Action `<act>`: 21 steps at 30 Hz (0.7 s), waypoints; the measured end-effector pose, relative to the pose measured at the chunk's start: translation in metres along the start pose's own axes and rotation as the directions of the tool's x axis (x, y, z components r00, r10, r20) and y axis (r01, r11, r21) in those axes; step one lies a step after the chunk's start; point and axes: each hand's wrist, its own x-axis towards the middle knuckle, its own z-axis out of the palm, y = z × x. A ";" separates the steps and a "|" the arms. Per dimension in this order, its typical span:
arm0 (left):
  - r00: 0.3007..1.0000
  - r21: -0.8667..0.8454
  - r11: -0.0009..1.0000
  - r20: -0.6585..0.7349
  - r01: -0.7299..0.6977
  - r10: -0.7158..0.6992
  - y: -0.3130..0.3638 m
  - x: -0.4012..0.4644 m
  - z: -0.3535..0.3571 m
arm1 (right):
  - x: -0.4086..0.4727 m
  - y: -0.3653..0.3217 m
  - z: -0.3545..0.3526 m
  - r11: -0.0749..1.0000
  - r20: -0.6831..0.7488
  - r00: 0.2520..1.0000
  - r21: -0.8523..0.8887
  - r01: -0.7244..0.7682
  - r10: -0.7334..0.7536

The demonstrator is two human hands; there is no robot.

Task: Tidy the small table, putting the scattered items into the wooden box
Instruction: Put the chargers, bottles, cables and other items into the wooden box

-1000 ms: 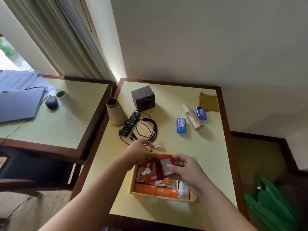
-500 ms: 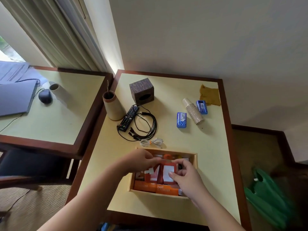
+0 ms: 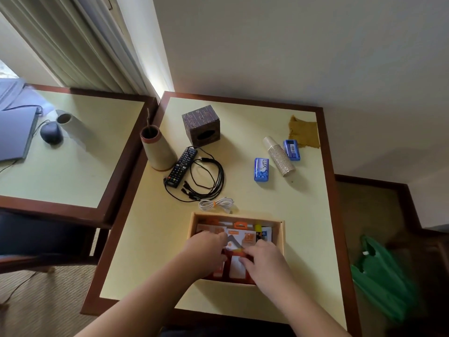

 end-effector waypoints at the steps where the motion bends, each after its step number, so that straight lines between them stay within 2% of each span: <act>1: 1.000 -0.011 1.000 -0.021 0.001 -0.001 0.000 0.000 -0.001 | 0.002 0.000 0.000 1.000 0.003 1.000 -0.017 0.009 -0.009; 8: 0.998 0.102 0.994 -0.047 -0.025 0.030 -0.001 0.004 0.012 | 0.004 0.005 0.010 0.989 0.003 0.994 -0.098 0.112 -0.112; 11: 0.998 0.099 0.995 -0.060 -0.029 0.035 -0.003 0.002 0.015 | 0.011 0.009 0.002 0.977 -0.016 0.980 -0.093 0.194 -0.196; 14: 0.991 0.066 0.997 -0.125 -0.045 0.053 -0.004 -0.001 0.014 | 0.026 0.010 -0.027 0.960 -0.266 0.924 -0.024 0.280 -0.276; 15: 0.990 0.052 0.998 -0.134 -0.042 0.049 -0.004 -0.002 0.012 | 0.035 0.010 -0.040 0.962 -0.348 0.904 0.015 0.271 -0.250; 17: 0.990 0.035 0.999 -0.135 -0.041 0.046 -0.003 -0.004 0.009 | 0.058 0.007 -0.067 0.976 -0.426 0.895 0.104 0.193 -0.132; 19: 0.991 0.043 0.998 -0.125 -0.041 0.047 -0.002 -0.006 0.008 | 0.093 0.010 -0.086 0.973 -0.396 0.917 0.226 0.049 0.046; 21: 0.992 0.060 0.998 -0.121 -0.029 0.037 -0.001 -0.008 0.009 | 0.132 0.016 -0.093 0.952 -0.286 0.940 0.289 -0.099 0.185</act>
